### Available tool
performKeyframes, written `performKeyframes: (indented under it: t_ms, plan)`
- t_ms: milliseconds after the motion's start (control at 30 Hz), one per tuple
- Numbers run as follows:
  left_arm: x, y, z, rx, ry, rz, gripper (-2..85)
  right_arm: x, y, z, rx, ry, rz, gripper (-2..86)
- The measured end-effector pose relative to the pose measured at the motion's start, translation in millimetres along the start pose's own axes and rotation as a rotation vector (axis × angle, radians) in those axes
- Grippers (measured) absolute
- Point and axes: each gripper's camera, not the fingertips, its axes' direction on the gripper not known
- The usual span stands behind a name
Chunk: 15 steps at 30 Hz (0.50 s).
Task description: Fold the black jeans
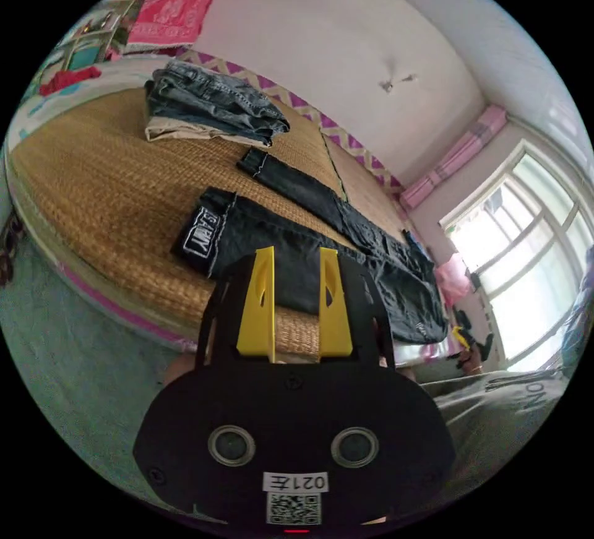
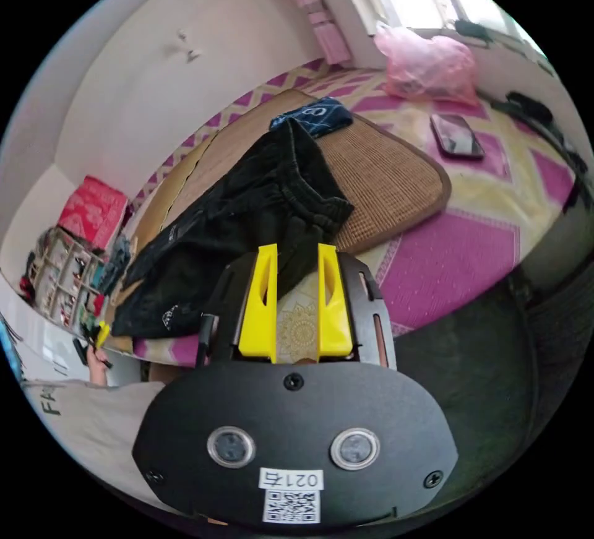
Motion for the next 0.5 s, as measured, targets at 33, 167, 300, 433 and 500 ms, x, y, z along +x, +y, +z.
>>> performKeyframes:
  t_ms: [33, 167, 300, 433, 500]
  plan:
    - [-8, 7, -7, 0.010, 0.008, -0.027, 10.7, 14, 5, 1, 0.002, -0.039, 0.056, 10.2]
    - [-44, 51, -40, 0.050, -0.032, -0.178, 11.2, 45, 12, 14, 0.007, -0.106, 0.186, 10.5]
    - [-67, 75, -55, 0.051, -0.037, -0.229, 11.3, 69, 17, 23, 0.027, -0.178, 0.286, 10.2]
    - [-74, 85, -63, 0.034, -0.037, -0.217, 11.2, 69, 16, 27, -0.007, -0.225, 0.283, 11.2]
    - [-82, 91, -65, 0.023, -0.018, -0.227, 11.2, 64, 16, 32, -0.035, -0.200, 0.266, 10.7]
